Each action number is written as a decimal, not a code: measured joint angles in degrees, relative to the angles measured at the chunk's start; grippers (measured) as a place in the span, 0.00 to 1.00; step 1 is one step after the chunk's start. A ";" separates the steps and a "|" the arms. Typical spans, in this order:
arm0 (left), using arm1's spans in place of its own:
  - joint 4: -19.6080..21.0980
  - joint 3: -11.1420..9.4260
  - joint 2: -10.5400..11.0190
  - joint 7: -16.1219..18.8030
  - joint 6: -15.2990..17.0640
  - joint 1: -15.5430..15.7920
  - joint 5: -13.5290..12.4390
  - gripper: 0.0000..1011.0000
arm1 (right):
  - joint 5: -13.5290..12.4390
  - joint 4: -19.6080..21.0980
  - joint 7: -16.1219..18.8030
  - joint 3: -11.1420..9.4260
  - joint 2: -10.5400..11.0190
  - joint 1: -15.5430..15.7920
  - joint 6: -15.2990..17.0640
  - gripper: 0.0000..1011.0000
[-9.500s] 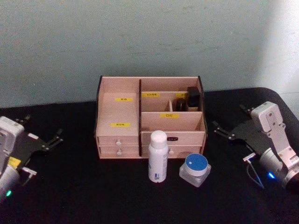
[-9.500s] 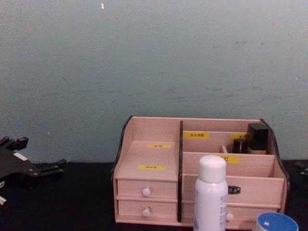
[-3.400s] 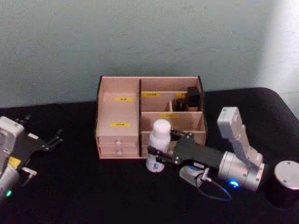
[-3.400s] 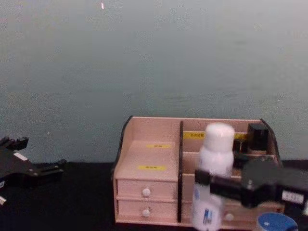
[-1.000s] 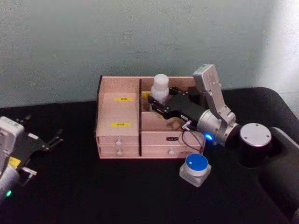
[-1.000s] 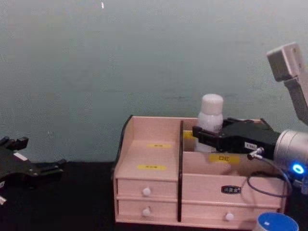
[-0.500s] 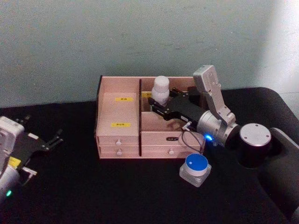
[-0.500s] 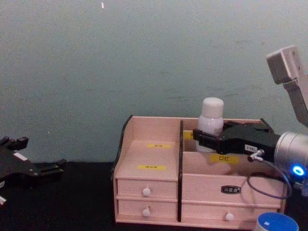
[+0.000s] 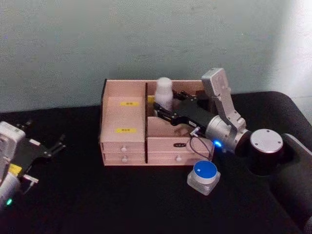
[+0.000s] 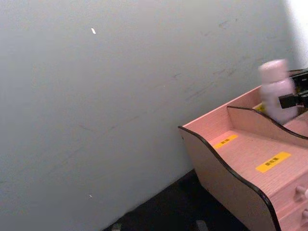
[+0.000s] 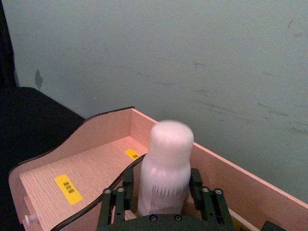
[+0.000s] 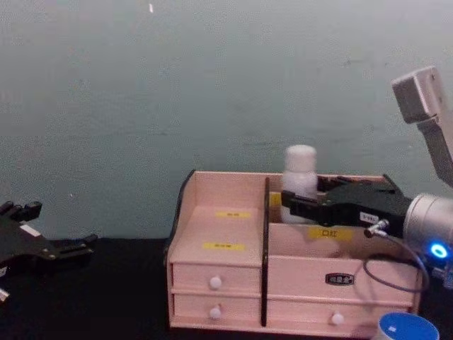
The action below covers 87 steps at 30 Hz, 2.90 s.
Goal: Pick up the facial cleanser and watermelon frost from the table and place them into the tiered storage box.
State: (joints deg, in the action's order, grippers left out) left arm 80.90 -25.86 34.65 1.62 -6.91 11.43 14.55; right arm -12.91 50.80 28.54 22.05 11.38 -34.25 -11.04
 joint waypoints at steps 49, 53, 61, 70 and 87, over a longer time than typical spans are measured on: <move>0.00 0.00 0.00 0.00 0.00 0.00 0.00 0.99 | -11.18 34.16 9.26 -4.58 19.47 22.30 2.84 0.99; 0.00 0.00 0.00 0.00 0.00 0.00 0.00 0.99 | -12.34 36.52 9.01 -4.89 21.54 25.04 4.49 0.99; 0.00 0.00 0.00 0.00 0.00 0.00 0.00 0.99 | -12.92 37.52 7.58 -4.08 24.06 27.34 7.69 0.99; 0.00 0.00 0.00 0.00 0.00 0.00 0.00 0.99 | -12.16 35.64 6.36 -2.10 25.33 27.10 10.29 0.99; 0.00 0.00 0.00 0.00 0.00 0.00 0.00 0.99 | -11.39 32.17 5.20 -0.13 24.71 25.45 13.32 0.99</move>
State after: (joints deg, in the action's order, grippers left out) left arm 80.90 -25.86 34.65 1.62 -6.91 11.43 14.55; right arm -24.30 82.97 33.74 21.92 36.09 -8.80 2.28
